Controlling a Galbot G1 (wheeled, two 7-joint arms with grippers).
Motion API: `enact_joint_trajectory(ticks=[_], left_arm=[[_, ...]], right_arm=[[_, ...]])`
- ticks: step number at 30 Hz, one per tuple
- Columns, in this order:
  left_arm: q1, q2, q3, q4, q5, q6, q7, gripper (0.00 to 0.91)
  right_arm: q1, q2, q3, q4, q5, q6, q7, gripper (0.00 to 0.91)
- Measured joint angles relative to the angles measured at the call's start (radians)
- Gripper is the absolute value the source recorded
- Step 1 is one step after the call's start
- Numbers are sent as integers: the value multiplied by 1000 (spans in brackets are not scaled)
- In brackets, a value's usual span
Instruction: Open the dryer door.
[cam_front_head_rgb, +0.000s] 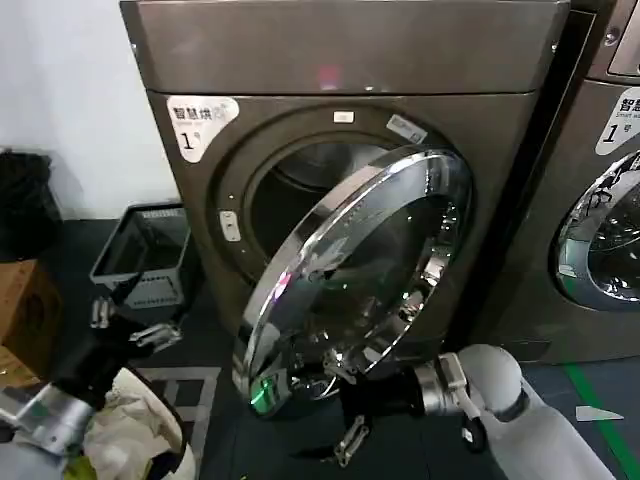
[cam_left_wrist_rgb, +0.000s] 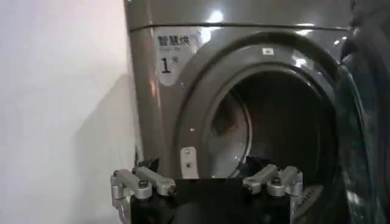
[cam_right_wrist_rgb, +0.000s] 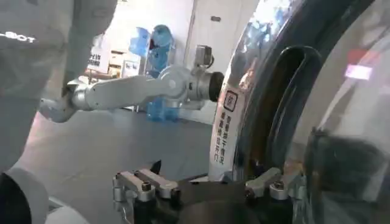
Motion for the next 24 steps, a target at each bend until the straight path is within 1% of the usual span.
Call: enact_joint_trajectory(ticks=[10,19,24], left_arm=[[-25,24,82,13,4,6,7,907],[-53,47,140,31,-3,9,15,907],[-75,53,171,49,-5,18,49,907]], right_arm=[[-104,-17,138,-17,11,34,1,907],[-197,-10,302,-43,26,41,13,907],[-242,-2,407,-62,33,41,33,907]])
